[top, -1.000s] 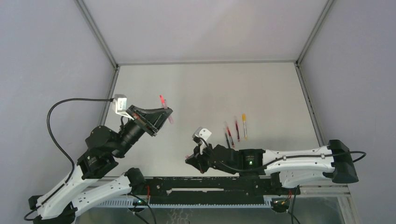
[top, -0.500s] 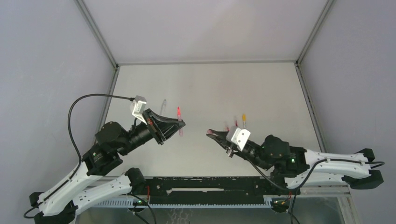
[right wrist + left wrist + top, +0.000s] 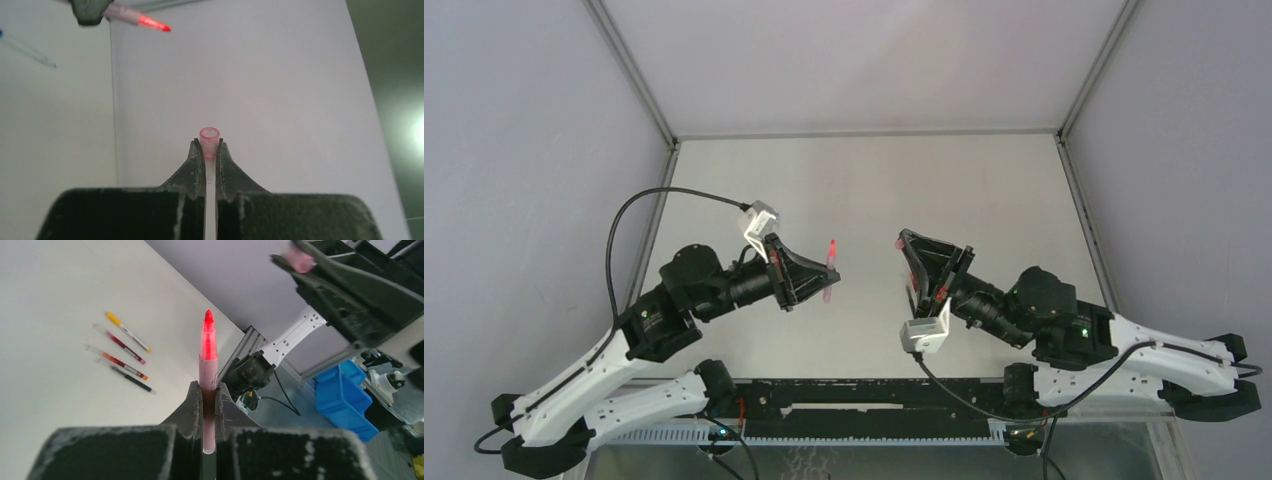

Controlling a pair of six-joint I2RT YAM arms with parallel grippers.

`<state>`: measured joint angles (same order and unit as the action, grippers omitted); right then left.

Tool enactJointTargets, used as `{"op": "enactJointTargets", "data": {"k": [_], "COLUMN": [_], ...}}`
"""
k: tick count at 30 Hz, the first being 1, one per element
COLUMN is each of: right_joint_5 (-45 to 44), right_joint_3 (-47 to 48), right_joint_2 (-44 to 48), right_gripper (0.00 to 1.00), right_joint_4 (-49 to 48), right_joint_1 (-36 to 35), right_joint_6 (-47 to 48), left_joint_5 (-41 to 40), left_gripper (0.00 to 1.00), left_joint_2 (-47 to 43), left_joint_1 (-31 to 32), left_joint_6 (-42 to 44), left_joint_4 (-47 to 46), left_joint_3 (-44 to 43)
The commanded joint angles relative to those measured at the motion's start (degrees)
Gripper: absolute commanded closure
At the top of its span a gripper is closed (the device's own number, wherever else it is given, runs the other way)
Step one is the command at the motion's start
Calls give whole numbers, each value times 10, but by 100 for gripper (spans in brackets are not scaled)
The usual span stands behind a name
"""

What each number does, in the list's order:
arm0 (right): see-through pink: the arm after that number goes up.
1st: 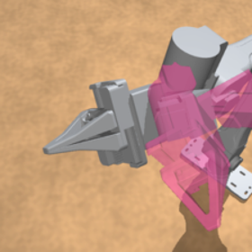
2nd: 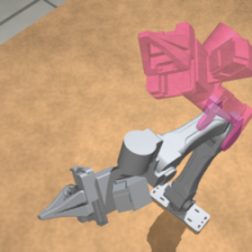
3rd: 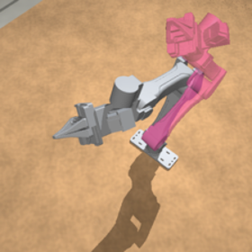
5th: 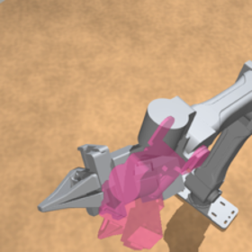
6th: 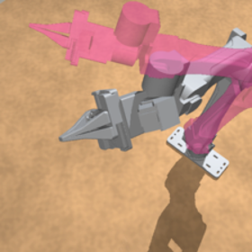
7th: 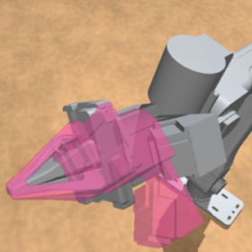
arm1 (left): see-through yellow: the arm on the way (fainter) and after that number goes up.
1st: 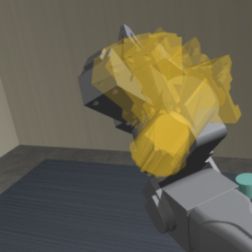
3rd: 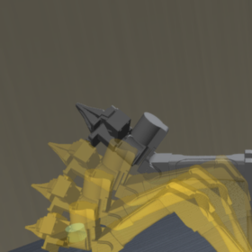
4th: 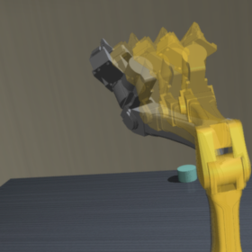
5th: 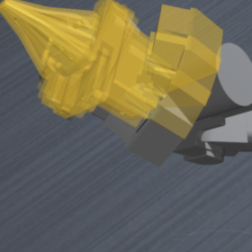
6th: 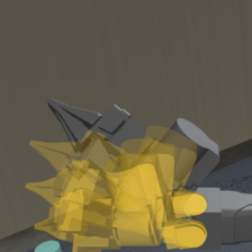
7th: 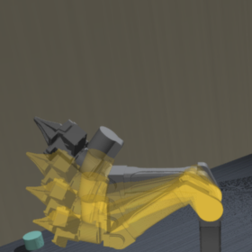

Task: Insert the pens into the pen caps
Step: Remove the pen cap from the pen, then insert the pen cap onto the pen.

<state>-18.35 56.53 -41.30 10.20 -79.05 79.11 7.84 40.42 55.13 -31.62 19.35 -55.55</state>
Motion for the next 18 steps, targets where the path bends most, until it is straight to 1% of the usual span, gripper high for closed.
{"op": "enactJointTargets", "data": {"k": [1,3,6,11,14,18], "right_joint_5": [-35,-29,-34,-98,-122,-137], "right_joint_3": [40,64,102,134,150,176], "right_joint_2": [-28,-34,-39,-48,-57,-78], "right_gripper": [100,100,100,100,100,100], "right_joint_4": [62,84,145,253,281,297], "right_joint_1": [15,16,13,-5,-27,-60], "right_joint_6": [228,267,320,437,479,507], "left_joint_5": [23,34,43,62,71,88], "left_gripper": [100,100,100,100,100,100], "left_joint_2": [9,13,18,28,36,49], "left_joint_1": [25,41,65,95,102,106], "left_joint_6": [-9,-5,8,29,33,36], "left_joint_4": [2,-2,-5,-12,-22,-33], "left_joint_3": [-40,-44,-51,-68,-72,-77]}}
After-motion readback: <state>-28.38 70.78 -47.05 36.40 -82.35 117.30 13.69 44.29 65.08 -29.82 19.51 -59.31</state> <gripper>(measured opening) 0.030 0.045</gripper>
